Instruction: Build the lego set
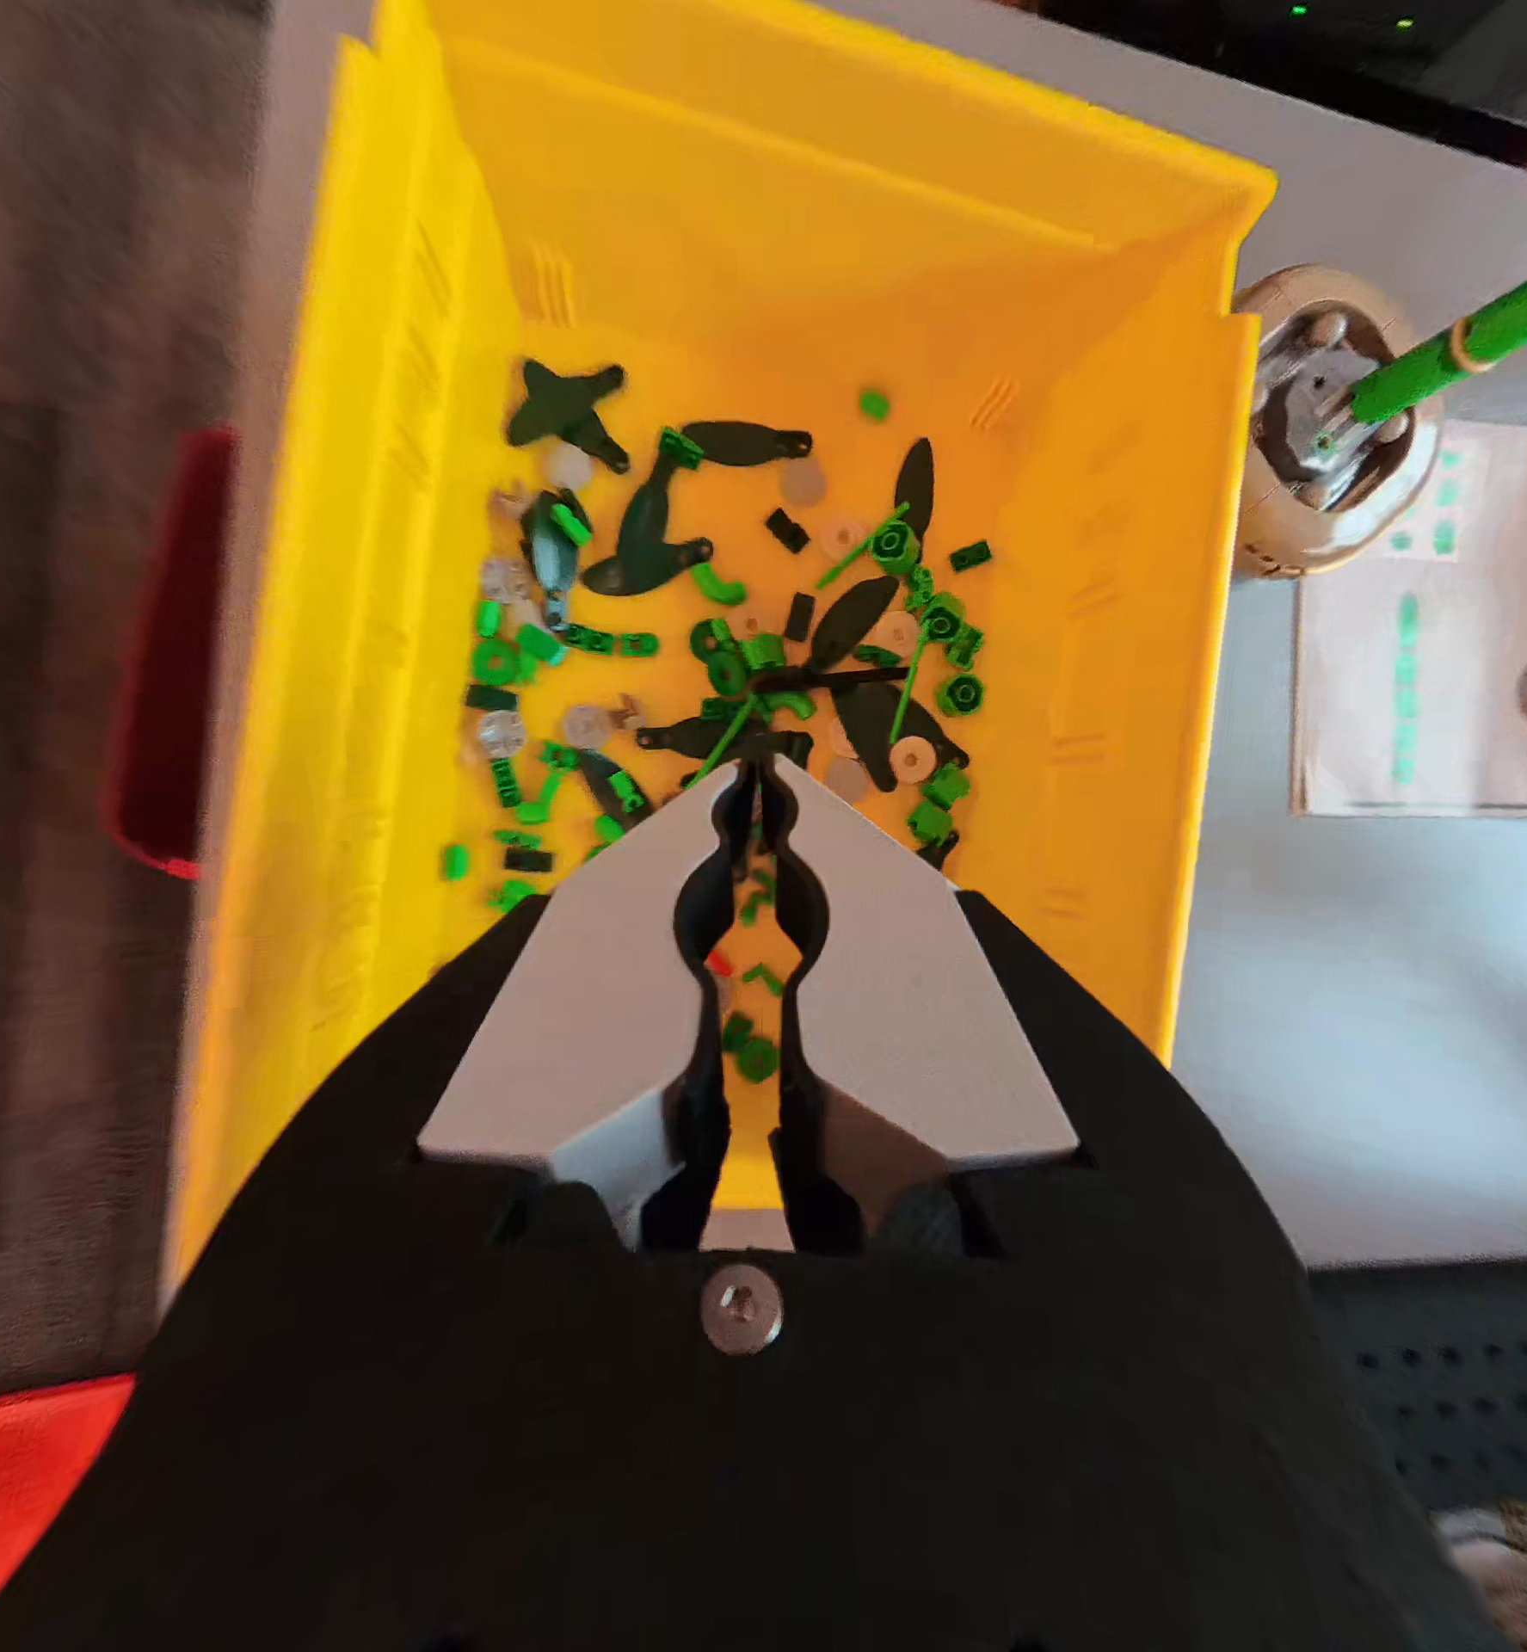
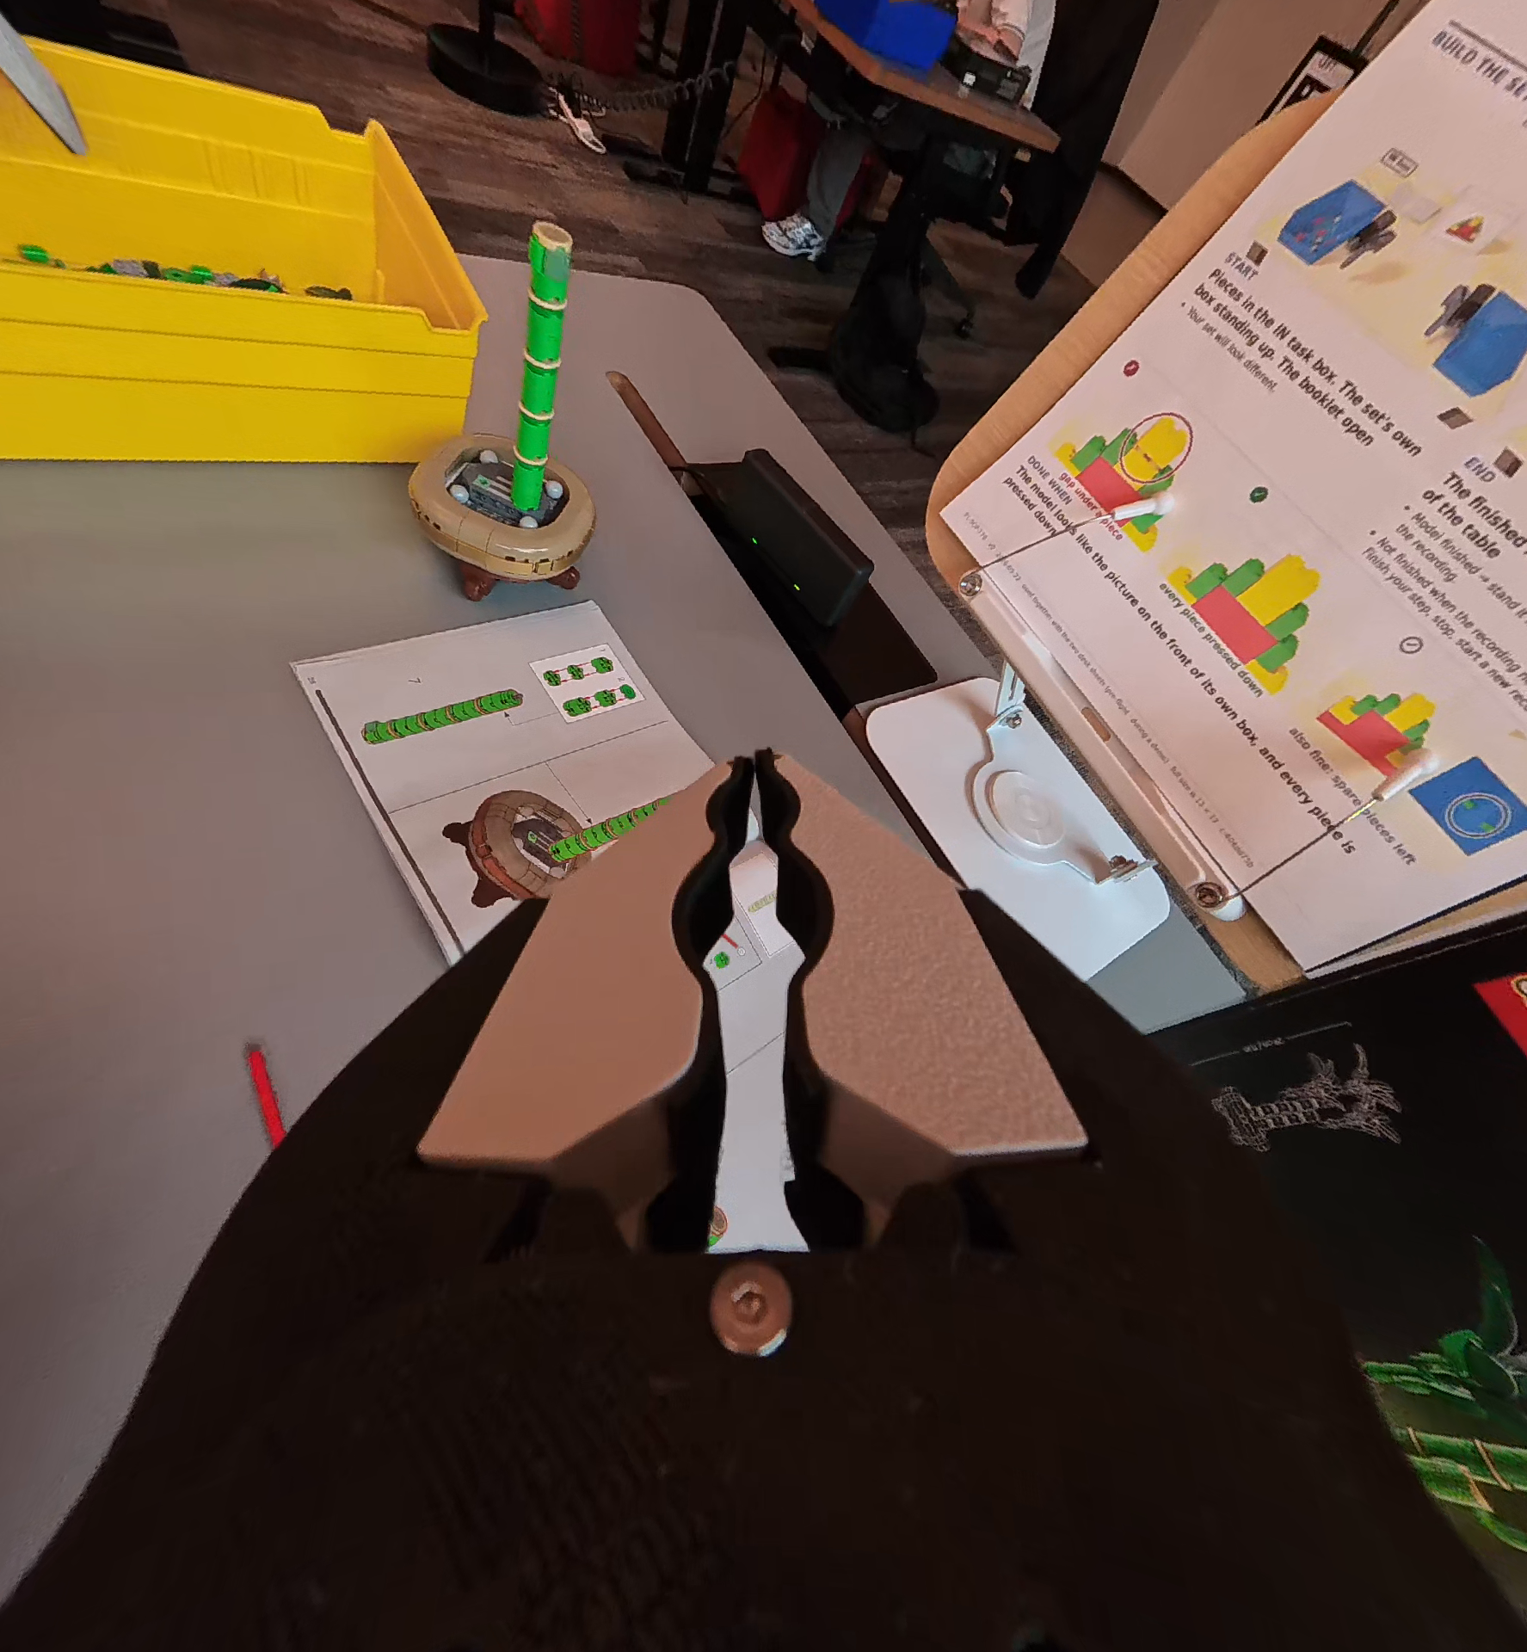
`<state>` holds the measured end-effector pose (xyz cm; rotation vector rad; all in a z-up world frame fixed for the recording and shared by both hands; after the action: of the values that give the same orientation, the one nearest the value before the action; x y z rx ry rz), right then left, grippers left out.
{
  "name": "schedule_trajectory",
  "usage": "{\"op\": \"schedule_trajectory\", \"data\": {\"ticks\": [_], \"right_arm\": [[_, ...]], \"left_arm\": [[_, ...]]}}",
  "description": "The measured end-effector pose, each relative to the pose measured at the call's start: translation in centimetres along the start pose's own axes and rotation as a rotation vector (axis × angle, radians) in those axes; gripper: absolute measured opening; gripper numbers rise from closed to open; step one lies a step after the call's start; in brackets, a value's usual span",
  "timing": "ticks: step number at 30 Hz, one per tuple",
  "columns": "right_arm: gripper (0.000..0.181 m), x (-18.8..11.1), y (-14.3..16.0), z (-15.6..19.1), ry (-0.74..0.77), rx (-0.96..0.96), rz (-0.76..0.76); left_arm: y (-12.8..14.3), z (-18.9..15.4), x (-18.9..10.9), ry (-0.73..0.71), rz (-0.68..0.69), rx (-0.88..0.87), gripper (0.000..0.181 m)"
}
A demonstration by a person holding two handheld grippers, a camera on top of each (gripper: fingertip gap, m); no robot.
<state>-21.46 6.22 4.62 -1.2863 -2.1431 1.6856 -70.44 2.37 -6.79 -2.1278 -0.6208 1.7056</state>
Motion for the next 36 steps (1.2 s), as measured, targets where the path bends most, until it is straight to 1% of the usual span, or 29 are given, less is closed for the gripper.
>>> {"op": "schedule_trajectory", "data": {"ticks": [1, 4, 7, 9, 13, 16, 19, 21, 30, 36], "right_arm": [[0.001, 0.1, 0.2, 0.0, 0.002, -0.004, 0.007], [0.002, 0.4, 0.8, 0.0, 0.008, -0.029, 0.042], [0.003, 0.4, 1.4, -0.2, 0.013, -0.050, 0.066], [0.004, 0.4, 1.6, -0.4, 0.011, -0.055, 0.075], [0.004, 0.2, 1.9, -0.8, 0.019, -0.060, 0.082], [0.004, -0.2, 1.9, -1.1, 0.029, -0.060, 0.078], [0.004, -0.6, 1.7, -1.2, 0.031, -0.058, 0.067], [0.004, -0.7, 1.6, -1.2, 0.031, -0.063, 0.064], [0.004, -0.5, 2.1, -1.1, 0.030, -0.092, 0.097], [0.005, -0.4, 2.3, -1.0, 0.033, -0.106, 0.113]], "left_arm": [[-0.1, 0.0, 1.0, 0.032, 0.013, -0.015, 0.000], [-0.4, 0.5, 3.1, 0.042, 0.044, -0.002, 0.009], [-0.1, 0.6, 4.4, 0.041, 0.096, 0.003, 0.019], [-0.1, 0.5, 5.2, 0.053, 0.116, -0.005, 0.023], [0.4, 0.6, 6.8, 0.061, 0.168, -0.008, 0.024], [0.2, 0.3, 7.8, 0.068, 0.182, 0.029, 0.025], [0.3, 0.2, 8.4, 0.043, 0.208, 0.094, 0.024], [0.5, 0.5, 8.6, 0.019, 0.220, 0.102, 0.023], [0.8, 1.9, 9.3, 0.042, 0.199, 0.029, 0.018], [1.6, 2.2, 9.5, 0.040, 0.242, 0.019, 0.018]]}}
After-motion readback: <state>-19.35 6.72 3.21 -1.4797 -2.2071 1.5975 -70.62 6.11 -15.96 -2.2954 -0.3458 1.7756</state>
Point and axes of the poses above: each gripper's, where its closed fingertips meet, x out along the fingers, y out of its underside, z = x × y across the jaws, the point moved 1 cm from there along -x, back along the fingers, and after that the axes turned 2 degrees about y, right-handed, at the moved point
